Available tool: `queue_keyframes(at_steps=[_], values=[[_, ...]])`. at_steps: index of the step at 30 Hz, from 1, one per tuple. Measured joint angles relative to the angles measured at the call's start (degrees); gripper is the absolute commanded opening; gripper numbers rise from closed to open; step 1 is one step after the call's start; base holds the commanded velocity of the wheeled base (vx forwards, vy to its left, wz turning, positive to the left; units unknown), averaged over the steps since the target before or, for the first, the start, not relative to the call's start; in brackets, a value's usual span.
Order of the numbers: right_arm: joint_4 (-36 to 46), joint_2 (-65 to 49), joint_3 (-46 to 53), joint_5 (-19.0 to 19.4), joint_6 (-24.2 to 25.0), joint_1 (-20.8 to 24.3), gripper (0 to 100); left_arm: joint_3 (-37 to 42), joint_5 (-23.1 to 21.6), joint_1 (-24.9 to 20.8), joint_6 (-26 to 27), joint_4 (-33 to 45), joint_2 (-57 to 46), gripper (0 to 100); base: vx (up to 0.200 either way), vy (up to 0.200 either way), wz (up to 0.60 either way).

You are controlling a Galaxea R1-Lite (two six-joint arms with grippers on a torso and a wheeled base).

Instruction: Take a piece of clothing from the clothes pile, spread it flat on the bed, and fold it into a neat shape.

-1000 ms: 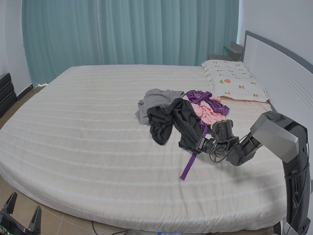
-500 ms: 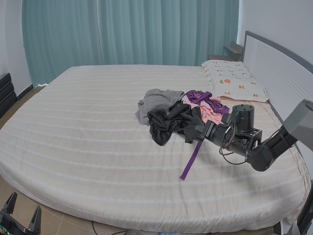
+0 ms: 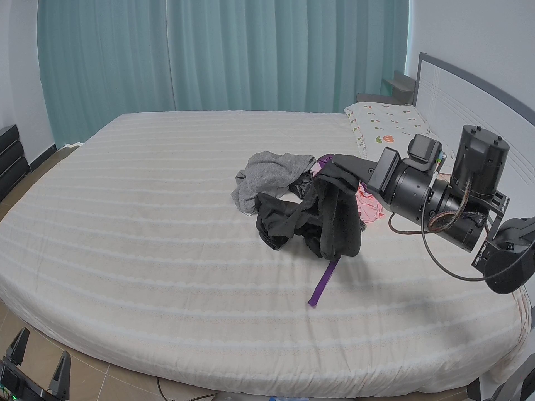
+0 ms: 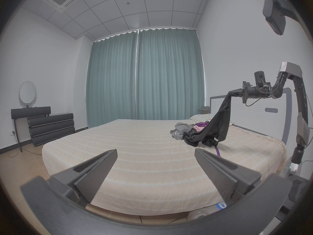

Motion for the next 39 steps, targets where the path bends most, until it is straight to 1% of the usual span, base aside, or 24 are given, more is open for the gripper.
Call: queue_keyframes(at_steps=[15,19,22,26,34,39], values=[[-0.2,-4.7,-4.3,0.1,-0.3,2.8,0,0.0,-0.1,-0.2,-0.6,0.0,0.1,100,0.000,0.000,0.00],[-0.2,-5.2,-4.5,-0.1,-0.6,3.8,0,-0.6,0.0,-0.2,-3.7,-1.1,0.2,100,0.000,0.000,0.00],[-0.3,-5.3,-4.6,-0.1,-0.6,4.1,0,-3.7,-0.4,-0.4,-7.0,-3.1,1.6,100,0.000,0.000,0.00],[-0.3,-5.1,-4.6,-0.2,-0.7,4.4,0,-8.5,-2.5,-0.5,-8.4,-4.7,7.4,100,0.000,0.000,0.00],[-0.5,-4.5,-4.1,-0.4,-0.7,4.7,0,-13.6,-8.6,-1.4,-9.6,-6.7,25.9,100,0.000,0.000,0.00],[-0.5,-4.2,-3.9,-0.5,-0.5,4.8,0,-15.1,-11.0,-4.3,-9.9,-8.7,38.0,100,0.000,0.000,0.00]])
